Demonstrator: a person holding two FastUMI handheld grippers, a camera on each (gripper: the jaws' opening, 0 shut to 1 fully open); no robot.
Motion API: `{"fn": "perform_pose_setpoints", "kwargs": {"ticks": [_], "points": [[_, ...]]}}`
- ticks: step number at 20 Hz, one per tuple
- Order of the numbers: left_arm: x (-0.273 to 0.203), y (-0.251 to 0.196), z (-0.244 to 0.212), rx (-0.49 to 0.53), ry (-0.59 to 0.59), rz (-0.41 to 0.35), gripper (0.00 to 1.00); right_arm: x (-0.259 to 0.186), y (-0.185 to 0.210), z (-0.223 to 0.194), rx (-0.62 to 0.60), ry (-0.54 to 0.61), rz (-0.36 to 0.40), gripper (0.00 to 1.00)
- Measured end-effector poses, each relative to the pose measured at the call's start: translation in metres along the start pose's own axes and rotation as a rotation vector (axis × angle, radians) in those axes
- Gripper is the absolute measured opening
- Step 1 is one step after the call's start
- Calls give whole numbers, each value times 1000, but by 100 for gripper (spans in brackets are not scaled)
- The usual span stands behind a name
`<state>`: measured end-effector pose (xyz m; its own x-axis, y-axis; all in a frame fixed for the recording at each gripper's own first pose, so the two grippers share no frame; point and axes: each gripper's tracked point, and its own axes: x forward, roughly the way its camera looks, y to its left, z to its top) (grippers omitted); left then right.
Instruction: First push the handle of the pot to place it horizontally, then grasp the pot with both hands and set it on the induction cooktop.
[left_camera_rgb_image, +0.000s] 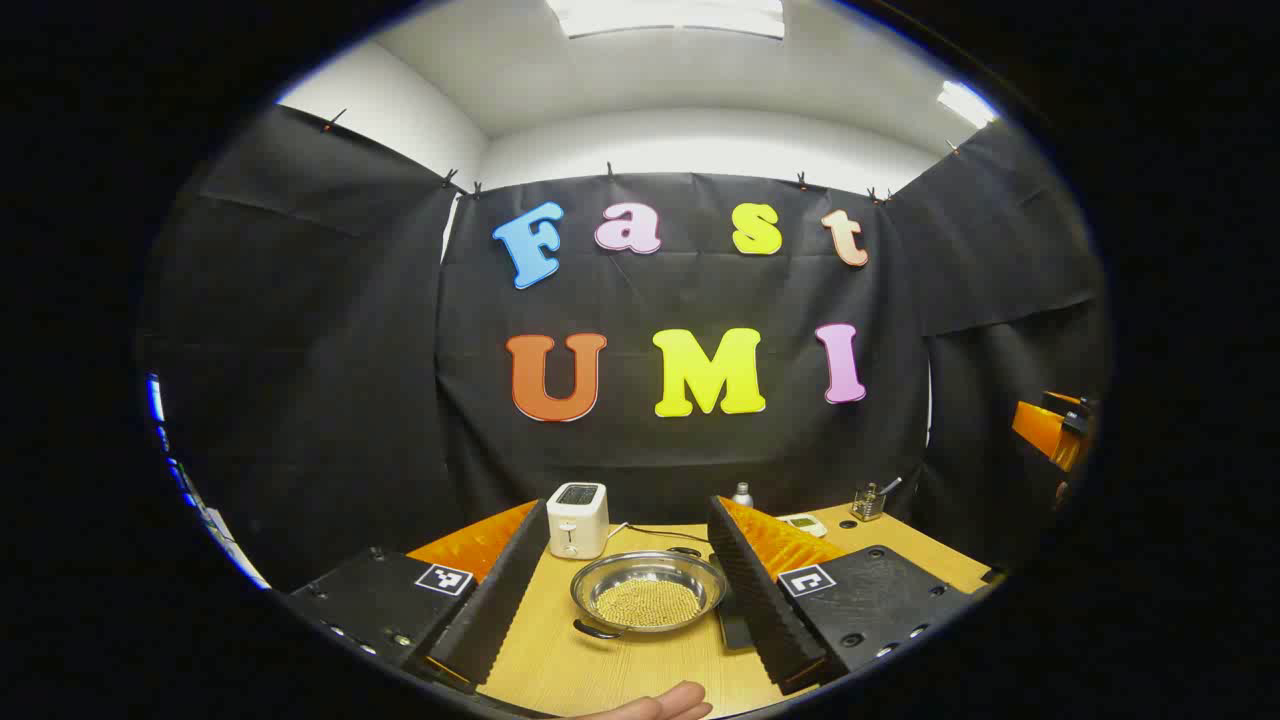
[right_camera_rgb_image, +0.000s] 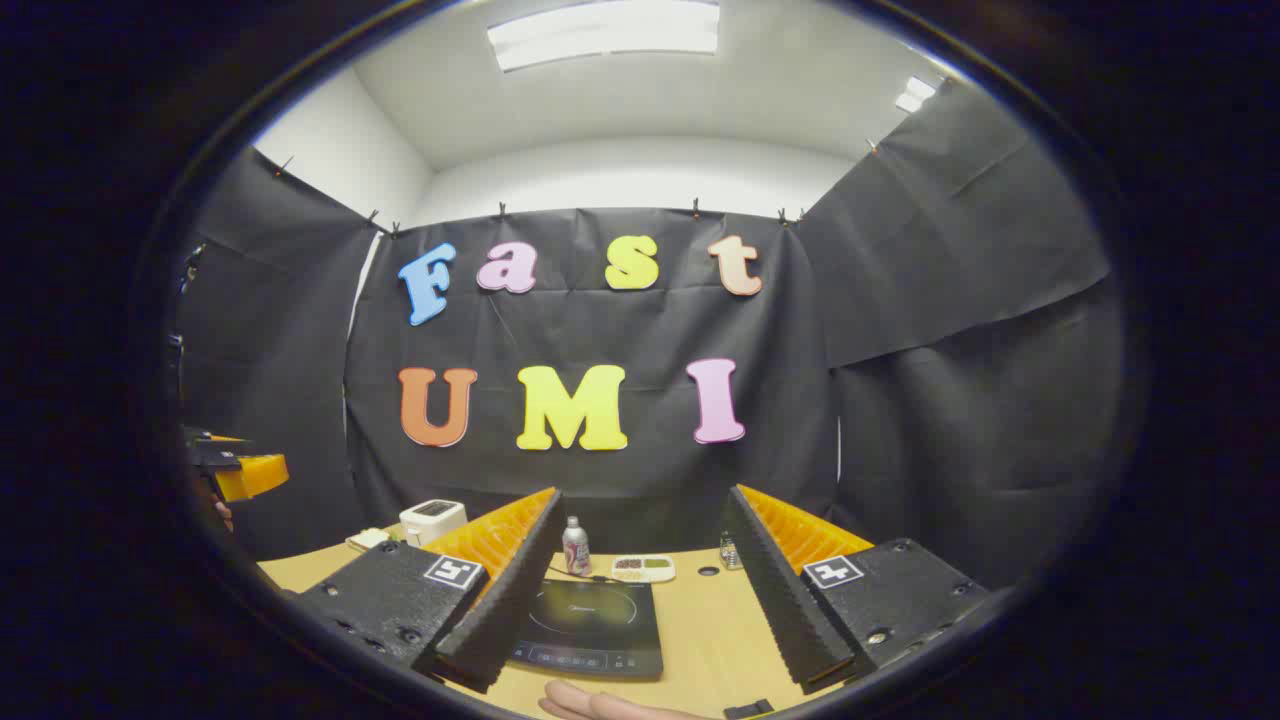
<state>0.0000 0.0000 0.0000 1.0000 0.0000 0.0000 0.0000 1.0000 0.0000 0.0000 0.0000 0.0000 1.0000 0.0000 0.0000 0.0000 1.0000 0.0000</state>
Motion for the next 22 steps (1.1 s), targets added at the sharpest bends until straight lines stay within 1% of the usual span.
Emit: {"fn": "perform_pose_setpoints", "kwargs": {"ticks": [1,7,9,13,22], "points": [[0,-2,0,3,-3,-4,95,0,0,-1,1,-1,2,100],[-4,-14,4,19,-14,-36,95,2,-7,-10,9,15,-4,100],[-5,-18,3,15,-14,-46,94,2,-5,-14,16,28,9,100],[-8,-18,4,17,-19,-45,95,2,0,-18,29,42,45,100],[-5,-21,-3,27,-3,-52,95,-1,1,-18,26,35,48,100]]}}
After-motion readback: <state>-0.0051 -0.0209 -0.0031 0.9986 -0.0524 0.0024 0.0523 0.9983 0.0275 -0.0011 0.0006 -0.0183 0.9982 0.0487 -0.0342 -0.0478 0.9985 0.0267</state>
